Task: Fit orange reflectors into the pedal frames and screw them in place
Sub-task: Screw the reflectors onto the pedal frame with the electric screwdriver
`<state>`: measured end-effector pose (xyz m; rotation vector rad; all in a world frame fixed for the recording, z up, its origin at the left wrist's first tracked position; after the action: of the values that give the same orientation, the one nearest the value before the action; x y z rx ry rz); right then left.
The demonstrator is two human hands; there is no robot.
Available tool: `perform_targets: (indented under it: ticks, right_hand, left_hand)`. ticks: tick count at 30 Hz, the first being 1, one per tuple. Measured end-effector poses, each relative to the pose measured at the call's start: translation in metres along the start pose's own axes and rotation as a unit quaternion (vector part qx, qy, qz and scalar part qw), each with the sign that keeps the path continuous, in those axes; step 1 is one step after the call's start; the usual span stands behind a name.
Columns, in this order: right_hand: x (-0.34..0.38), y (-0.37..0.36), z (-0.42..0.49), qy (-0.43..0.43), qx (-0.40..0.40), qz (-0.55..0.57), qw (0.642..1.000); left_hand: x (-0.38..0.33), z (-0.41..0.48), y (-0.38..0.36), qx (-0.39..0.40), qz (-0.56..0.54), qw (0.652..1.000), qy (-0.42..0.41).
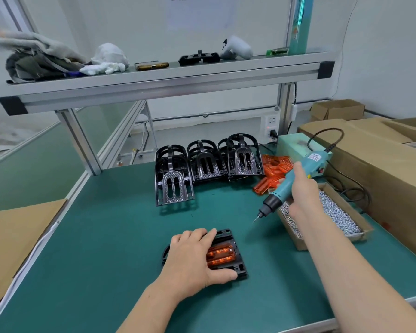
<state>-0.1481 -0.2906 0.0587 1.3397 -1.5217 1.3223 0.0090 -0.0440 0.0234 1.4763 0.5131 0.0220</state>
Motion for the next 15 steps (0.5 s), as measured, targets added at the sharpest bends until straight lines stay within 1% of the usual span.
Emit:
perform_targets:
  ticks: [5, 8, 15]
  right_hand:
    - [-0.009, 0.007, 0.021, -0.049, 0.001, -0.042, 0.998]
    - [-0.017, 0.011, 0.031, -0.069, 0.001, -0.096, 0.993]
    - [-0.018, 0.021, 0.04, -0.069, -0.007, -0.191, 0.979]
  left_hand:
    - [0.0, 0.0, 0.001, 0.007, 0.002, 1.0, 0.003]
    - [0.0, 0.0, 0.0, 0.01, -0.003, 1.0, 0.005]
    - [0.0, 0.0, 0.0, 0.009, 0.001, 1.0, 0.005]
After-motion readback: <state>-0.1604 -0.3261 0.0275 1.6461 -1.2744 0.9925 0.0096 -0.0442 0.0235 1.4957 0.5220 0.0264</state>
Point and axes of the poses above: each hand's wrist, its own z-axis towards the middle knuckle, its own y-axis out of the back of the hand, x = y × z, the point moved 7 cm from there along z, towards the middle knuckle, and after that the axes turned 8 degrees about -z, right-handed, at the moved point
